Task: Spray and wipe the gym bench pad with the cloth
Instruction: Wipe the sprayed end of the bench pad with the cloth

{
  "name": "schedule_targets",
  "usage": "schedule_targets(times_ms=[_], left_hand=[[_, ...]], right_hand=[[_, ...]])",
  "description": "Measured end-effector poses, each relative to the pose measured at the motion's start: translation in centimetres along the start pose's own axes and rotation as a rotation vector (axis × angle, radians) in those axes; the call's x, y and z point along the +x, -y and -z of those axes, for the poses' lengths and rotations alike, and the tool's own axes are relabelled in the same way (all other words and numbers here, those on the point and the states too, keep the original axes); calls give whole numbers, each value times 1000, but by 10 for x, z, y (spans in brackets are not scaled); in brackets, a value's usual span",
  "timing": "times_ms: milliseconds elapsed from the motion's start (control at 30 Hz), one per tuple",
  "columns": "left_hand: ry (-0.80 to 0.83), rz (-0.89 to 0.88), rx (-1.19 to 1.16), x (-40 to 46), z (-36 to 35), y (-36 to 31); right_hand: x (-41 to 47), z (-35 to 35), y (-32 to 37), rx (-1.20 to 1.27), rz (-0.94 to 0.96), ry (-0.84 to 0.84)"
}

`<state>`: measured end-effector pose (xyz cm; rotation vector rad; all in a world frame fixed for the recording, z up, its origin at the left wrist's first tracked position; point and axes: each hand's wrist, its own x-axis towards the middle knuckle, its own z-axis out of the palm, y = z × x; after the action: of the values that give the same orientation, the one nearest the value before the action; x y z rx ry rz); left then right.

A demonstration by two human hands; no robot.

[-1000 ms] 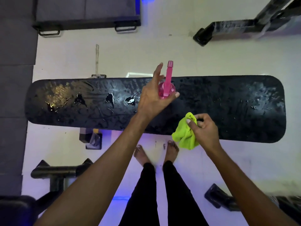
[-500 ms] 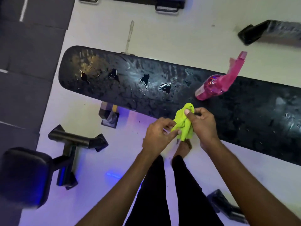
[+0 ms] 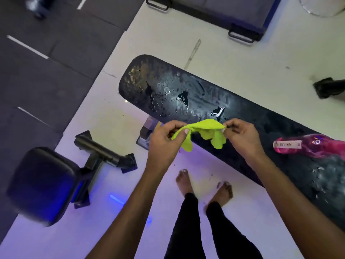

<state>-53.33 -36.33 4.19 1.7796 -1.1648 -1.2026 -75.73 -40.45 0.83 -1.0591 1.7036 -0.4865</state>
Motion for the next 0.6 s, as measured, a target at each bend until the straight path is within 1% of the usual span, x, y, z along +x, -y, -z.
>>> schedule_targets(times_ms=[133,233,300,467,533,600], left_hand=[[-77,-38,86,34,51,-5],[-155,-50,125,70,80,-2],[-204,-53,173,93,95,0],[-347,-56,149,140,129,2],[-425,-90,127,151,140,5],[-468,-130,145,153,145,14]], right_hand=[[35,-21,41,-339,255,-21],[73,-43,74,-480,422,4],[100,-57,97,-532,479,10],[157,-96,171,-574,603,-33],[172,-110,195,-601,661,-64],[180,-124,204,-642,708,-79]])
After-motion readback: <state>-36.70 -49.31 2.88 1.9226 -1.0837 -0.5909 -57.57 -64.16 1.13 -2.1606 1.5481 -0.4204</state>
